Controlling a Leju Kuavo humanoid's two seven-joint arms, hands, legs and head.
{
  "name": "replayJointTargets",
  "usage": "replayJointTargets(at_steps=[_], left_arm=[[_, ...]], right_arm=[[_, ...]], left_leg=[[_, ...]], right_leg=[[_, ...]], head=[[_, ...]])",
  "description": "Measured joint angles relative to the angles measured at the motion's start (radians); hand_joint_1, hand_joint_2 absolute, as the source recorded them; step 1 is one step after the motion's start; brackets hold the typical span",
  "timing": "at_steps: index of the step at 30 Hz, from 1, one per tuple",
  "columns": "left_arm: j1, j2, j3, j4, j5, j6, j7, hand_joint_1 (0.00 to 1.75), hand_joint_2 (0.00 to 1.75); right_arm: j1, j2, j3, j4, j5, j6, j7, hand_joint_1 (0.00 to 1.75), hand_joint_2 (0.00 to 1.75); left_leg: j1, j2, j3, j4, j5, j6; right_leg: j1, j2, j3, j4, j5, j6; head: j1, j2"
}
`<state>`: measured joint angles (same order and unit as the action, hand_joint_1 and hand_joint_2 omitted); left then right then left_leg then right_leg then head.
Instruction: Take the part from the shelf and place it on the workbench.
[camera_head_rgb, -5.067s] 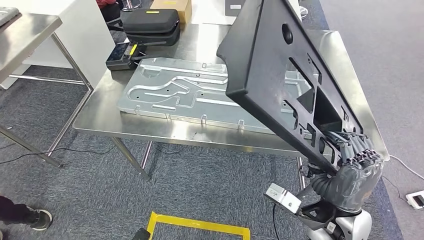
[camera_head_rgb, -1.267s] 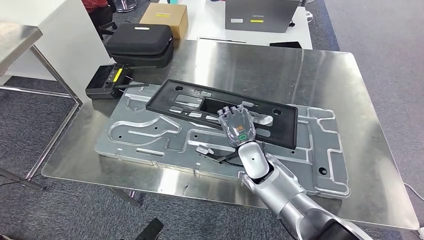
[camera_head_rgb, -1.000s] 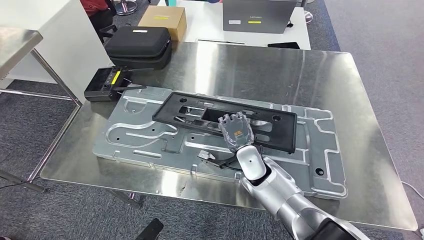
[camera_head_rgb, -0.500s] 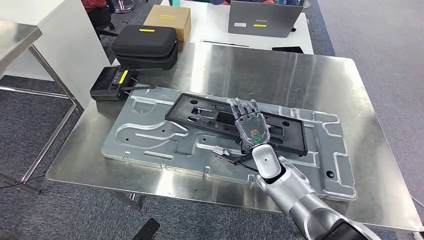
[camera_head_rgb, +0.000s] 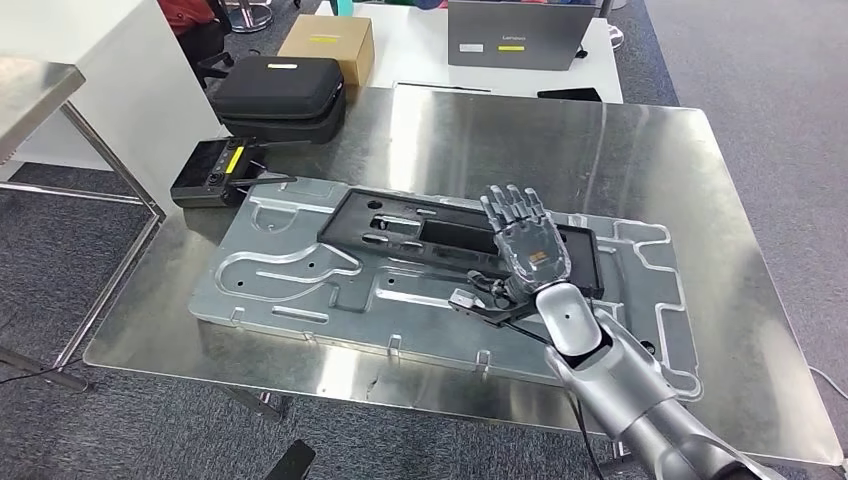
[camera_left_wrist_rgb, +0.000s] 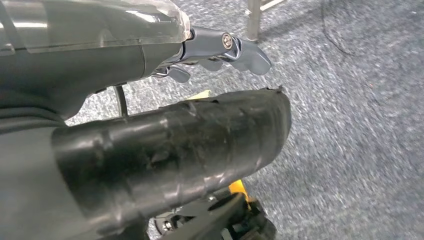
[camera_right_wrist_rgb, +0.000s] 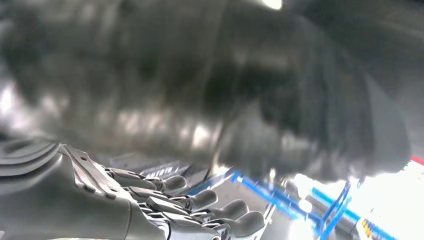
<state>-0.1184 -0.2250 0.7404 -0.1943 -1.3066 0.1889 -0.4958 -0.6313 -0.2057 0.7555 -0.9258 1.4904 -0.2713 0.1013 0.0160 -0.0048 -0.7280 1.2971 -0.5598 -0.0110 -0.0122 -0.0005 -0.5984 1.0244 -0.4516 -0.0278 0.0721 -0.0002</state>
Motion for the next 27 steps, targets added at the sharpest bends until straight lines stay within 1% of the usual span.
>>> replayJointTargets(at_steps=[1, 2, 3, 4, 5, 6, 8, 9, 10, 11, 12, 13, 14, 15, 16, 17, 18, 19, 20, 22, 23, 24, 25, 26, 27], left_arm=[[0.003, 0.002, 0.000, 0.000, 0.006, 0.009, -0.001, 0.00, 0.00], [0.006, 0.004, 0.000, 0.000, 0.012, 0.021, -0.002, 0.00, 0.00], [0.008, 0.006, 0.001, 0.000, 0.016, 0.034, -0.002, 0.00, 0.00], [0.009, 0.007, 0.003, 0.000, 0.021, 0.045, -0.002, 0.00, 0.00], [0.012, 0.009, 0.005, 0.000, 0.025, 0.053, -0.003, 0.00, 0.00], [0.015, 0.010, 0.007, 0.000, 0.028, 0.057, -0.003, 0.00, 0.00], [0.022, 0.012, 0.010, 0.000, 0.036, 0.060, -0.005, 0.00, 0.00], [0.023, 0.013, 0.010, 0.000, 0.040, 0.060, -0.006, 0.00, 0.00], [0.023, 0.013, 0.011, 0.000, 0.044, 0.060, -0.008, 0.00, 0.00], [0.023, 0.013, 0.013, 0.000, 0.049, 0.060, -0.010, 0.00, 0.00], [0.024, 0.014, 0.015, 0.000, 0.055, 0.061, -0.013, 0.00, 0.00], [0.027, 0.015, 0.018, 0.000, 0.061, 0.061, -0.015, 0.00, 0.00], [0.031, 0.016, 0.022, 0.000, 0.066, 0.063, -0.017, 0.00, 0.00], [0.035, 0.017, 0.026, 0.000, 0.069, 0.065, -0.018, 0.00, 0.00], [0.039, 0.019, 0.029, 0.000, 0.072, 0.067, -0.018, 0.00, 0.00], [0.041, 0.019, 0.032, 0.000, 0.073, 0.071, -0.017, 0.00, 0.00], [0.042, 0.019, 0.034, 0.000, 0.073, 0.076, -0.015, 0.00, 0.00], [0.041, 0.019, 0.034, 0.000, 0.073, 0.081, -0.013, 0.00, 0.00], [0.041, 0.019, 0.035, 0.000, 0.072, 0.088, -0.010, 0.00, 0.00], [0.040, 0.019, 0.035, 0.000, 0.069, 0.103, -0.005, 0.00, 0.00], [0.040, 0.018, 0.035, 0.000, 0.068, 0.111, -0.003, 0.00, 0.00], [0.040, 0.018, 0.035, 0.000, 0.067, 0.119, 0.000, 0.00, 0.00], [0.040, 0.018, 0.035, 0.000, 0.066, 0.127, 0.002, 0.00, 0.00], [0.040, 0.018, 0.035, 0.000, 0.065, 0.135, 0.005, 0.00, 0.00], [0.041, 0.018, 0.035, 0.000, 0.063, 0.142, 0.007, 0.00, 0.00]], right_arm=[[0.016, -0.032, -0.007, -0.046, -0.025, 0.020, -0.008, 0.00, 0.00], [0.033, -0.066, -0.016, -0.096, -0.053, 0.038, -0.016, 0.00, 0.00], [0.052, -0.102, -0.028, -0.147, -0.081, 0.051, -0.021, 0.00, 0.00], [0.075, -0.140, -0.040, -0.201, -0.107, 0.060, -0.023, 0.00, 0.00], [0.100, -0.177, -0.053, -0.252, -0.129, 0.067, -0.025, 0.00, 0.00], [0.126, -0.213, -0.066, -0.302, -0.147, 0.072, -0.026, 0.00, 0.00], [0.178, -0.275, -0.090, -0.393, -0.178, 0.079, -0.028, 0.00, 0.00], [0.204, -0.305, -0.104, -0.435, -0.195, 0.084, -0.030, 0.00, 0.00], [0.233, -0.333, -0.119, -0.475, -0.214, 0.088, -0.030, 0.00, 0.00], [0.268, -0.366, -0.139, -0.520, -0.237, 0.091, -0.029, 0.00, 0.00], [0.310, -0.399, -0.163, -0.567, -0.260, 0.092, -0.027, 0.00, 0.00], [0.359, -0.432, -0.191, -0.618, -0.283, 0.090, -0.025, 0.00, 0.00], [0.414, -0.462, -0.223, -0.672, -0.303, 0.082, -0.026, 0.00, 0.00], [0.469, -0.482, -0.257, -0.722, -0.316, 0.066, -0.032, 0.00, 0.00], [0.524, -0.491, -0.295, -0.770, -0.318, 0.036, -0.044, 0.00, 0.00], [0.575, -0.488, -0.336, -0.813, -0.309, -0.015, -0.063, 0.00, 0.00], [0.619, -0.473, -0.373, -0.850, -0.291, -0.083, -0.083, 0.00, 0.00], [0.656, -0.444, -0.405, -0.881, -0.270, -0.165, -0.104, 0.00, 0.00], [0.686, -0.408, -0.426, -0.905, -0.256, -0.245, -0.125, 0.00, 0.00], [0.734, -0.320, -0.449, -0.942, -0.265, -0.362, -0.171, 0.00, 0.00], [0.753, -0.277, -0.456, -0.959, -0.288, -0.391, -0.200, 0.00, 0.00], [0.769, -0.234, -0.466, -0.975, -0.322, -0.408, -0.233, 0.00, 0.00], [0.781, -0.192, -0.477, -0.990, -0.364, -0.416, -0.272, 0.00, 0.00], [0.793, -0.148, -0.490, -1.003, -0.417, -0.420, -0.317, 0.00, 0.00], [0.805, -0.105, -0.503, -1.014, -0.471, -0.421, -0.364, 0.00, 0.00]], left_leg=[[0.002, 0.000, 0.020, -0.043, 0.032, 0.000], [0.003, 0.000, 0.052, -0.112, 0.069, 0.002], [0.003, -0.001, 0.085, -0.178, 0.094, 0.004], [0.002, -0.002, 0.109, -0.226, 0.108, 0.008], [0.000, -0.003, 0.121, -0.252, 0.110, 0.012], [-0.002, -0.004, 0.124, -0.257, 0.104, 0.017], [-0.002, -0.003, 0.127, -0.264, 0.105, 0.030], [-0.002, -0.003, 0.129, -0.268, 0.107, 0.038], [0.000, -0.002, 0.131, -0.272, 0.109, 0.046], [0.000, -0.002, 0.133, -0.274, 0.109, 0.052], [0.000, -0.003, 0.133, -0.274, 0.108, 0.057], [-0.001, -0.005, 0.133, -0.273, 0.107, 0.060], [-0.002, -0.007, 0.134, -0.273, 0.106, 0.061], [-0.002, -0.008, 0.136, -0.273, 0.104, 0.061], [-0.002, -0.009, 0.139, -0.273, 0.101, 0.060], [-0.003, -0.009, 0.143, -0.272, 0.098, 0.057], [-0.003, -0.009, 0.146, -0.272, 0.095, 0.054], [-0.005, -0.008, 0.149, -0.271, 0.092, 0.049], [-0.006, -0.007, 0.151, -0.270, 0.090, 0.044], [-0.007, -0.006, 0.154, -0.272, 0.089, 0.034], [-0.007, -0.005, 0.155, -0.272, 0.086, 0.029], [-0.007, -0.005, 0.153, -0.262, 0.076, 0.023], [-0.007, -0.004, 0.143, -0.236, 0.056, 0.018], [-0.006, -0.003, 0.125, -0.191, 0.026, 0.013], [-0.005, -0.002, 0.100, -0.130, -0.009, 0.009]], right_leg=[[0.000, 0.000, 0.002, 0.002, -0.003, 0.003], [-0.001, 0.001, 0.004, 0.004, -0.007, 0.007], [0.001, 0.001, 0.005, 0.007, -0.011, 0.012], [0.002, 0.000, 0.005, 0.010, -0.014, 0.017], [0.005, 0.000, 0.004, 0.011, -0.016, 0.022], [0.006, -0.001, 0.003, 0.011, -0.016, 0.027], [0.003, -0.001, 0.004, 0.011, -0.019, 0.039], [0.000, 0.000, 0.001, 0.023, -0.029, 0.043], [-0.001, 0.000, -0.012, 0.052, -0.049, 0.048], [-0.003, 0.001, -0.035, 0.104, -0.080, 0.052], [-0.003, 0.001, -0.065, 0.170, -0.114, 0.055], [-0.003, 0.001, -0.098, 0.237, -0.141, 0.057], [-0.003, 0.001, -0.121, 0.282, -0.153, 0.058], [-0.003, 0.001, -0.128, 0.290, -0.145, 0.058], [-0.003, 0.001, -0.113, 0.256, -0.116, 0.057], [-0.003, 0.001, -0.080, 0.187, -0.077, 0.054], [-0.002, 0.000, -0.044, 0.114, -0.048, 0.051], [0.001, 0.001, -0.014, 0.055, -0.027, 0.047], [0.004, 0.002, 0.003, 0.021, -0.019, 0.043], [0.008, 0.003, 0.008, 0.011, -0.019, 0.035], [0.006, 0.003, 0.009, 0.010, -0.019, 0.030], [0.003, 0.003, 0.010, 0.009, -0.018, 0.023], [0.001, 0.002, 0.010, 0.007, -0.016, 0.015], [-0.001, 0.001, 0.011, 0.006, -0.015, 0.008], [0.000, 0.000, 0.010, 0.006, -0.014, 0.004]], head=[[0.000, 0.000], [0.000, 0.000], [0.000, 0.000], [0.000, 0.000], [0.001, 0.000], [0.001, 0.000], [0.001, 0.000], [0.001, 0.000], [0.001, 0.000], [0.001, 0.000], [0.001, 0.000], [0.002, 0.000], [0.002, 0.000], [0.002, 0.000], [0.002, 0.000], [0.002, 0.000], [0.002, 0.000], [0.001, 0.000], [0.001, 0.000], [0.001, 0.000], [0.001, 0.000], [0.001, 0.000], [0.000, 0.000], [0.000, 0.000], [-0.001, 0.000]])
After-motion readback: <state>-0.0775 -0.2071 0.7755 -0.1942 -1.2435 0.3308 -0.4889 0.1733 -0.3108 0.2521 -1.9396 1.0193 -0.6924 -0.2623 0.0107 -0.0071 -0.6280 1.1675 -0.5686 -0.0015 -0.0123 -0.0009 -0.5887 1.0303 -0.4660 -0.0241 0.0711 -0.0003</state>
